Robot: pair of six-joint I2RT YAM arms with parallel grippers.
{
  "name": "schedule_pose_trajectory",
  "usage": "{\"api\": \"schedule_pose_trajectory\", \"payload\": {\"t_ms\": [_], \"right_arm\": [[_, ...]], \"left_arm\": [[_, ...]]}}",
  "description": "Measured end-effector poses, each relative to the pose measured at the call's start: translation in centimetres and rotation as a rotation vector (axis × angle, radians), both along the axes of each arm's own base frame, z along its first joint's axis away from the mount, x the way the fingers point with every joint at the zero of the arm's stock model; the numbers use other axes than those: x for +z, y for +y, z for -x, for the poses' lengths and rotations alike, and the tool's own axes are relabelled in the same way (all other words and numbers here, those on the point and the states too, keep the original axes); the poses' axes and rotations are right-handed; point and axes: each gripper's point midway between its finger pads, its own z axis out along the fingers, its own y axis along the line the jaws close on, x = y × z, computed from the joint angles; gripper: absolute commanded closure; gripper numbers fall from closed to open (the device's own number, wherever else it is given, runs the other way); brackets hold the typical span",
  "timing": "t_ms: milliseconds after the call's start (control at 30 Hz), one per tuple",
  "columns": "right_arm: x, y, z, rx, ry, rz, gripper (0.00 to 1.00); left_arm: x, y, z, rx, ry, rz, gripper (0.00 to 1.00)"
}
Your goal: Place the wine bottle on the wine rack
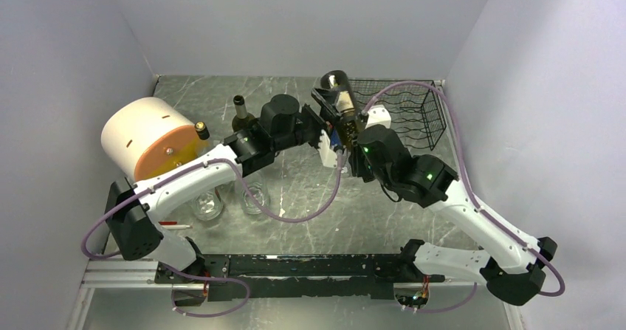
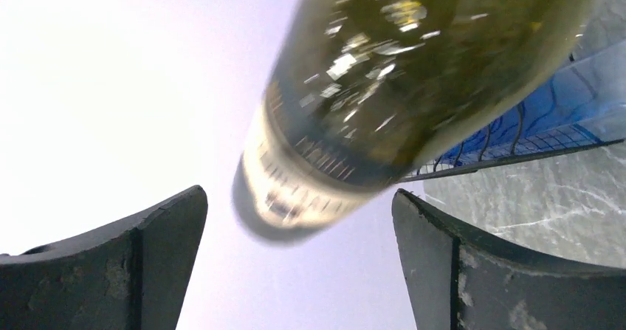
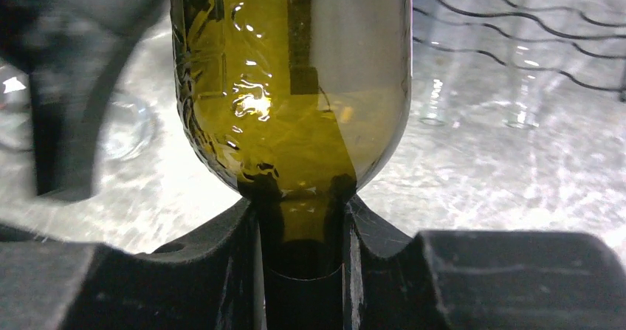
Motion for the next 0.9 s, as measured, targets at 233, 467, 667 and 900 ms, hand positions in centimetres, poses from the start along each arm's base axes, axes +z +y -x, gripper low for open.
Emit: {"api": "schedule_pose_trajectory", "payload": {"t_ms": [233, 467, 667, 900], "right_arm": [[-1.5, -3.9, -3.2, -0.196, 0.034, 0.054, 1.00], [-2.6, -9.5, -5.3, -0.435, 0.082, 0.020, 1.00], [-3.9, -11.9, -3.4, -0.566, 0.123, -0.003, 1.00], [-3.8, -15.8, 0.0, -0.808, 0.097, -0.066, 1.00]], "left_arm": [[2.0, 1.1, -1.0, 0.143, 0.186, 0.182, 0.01], [0.1, 2.9, -1.9, 0.347, 0.586, 0.478, 0.01], [-2.5, 4.5, -2.0, 0.499, 0.906, 0.687, 0.09], [-7.4, 5.2, 2.7, 0.513, 1.255, 0.741, 0.09]]}}
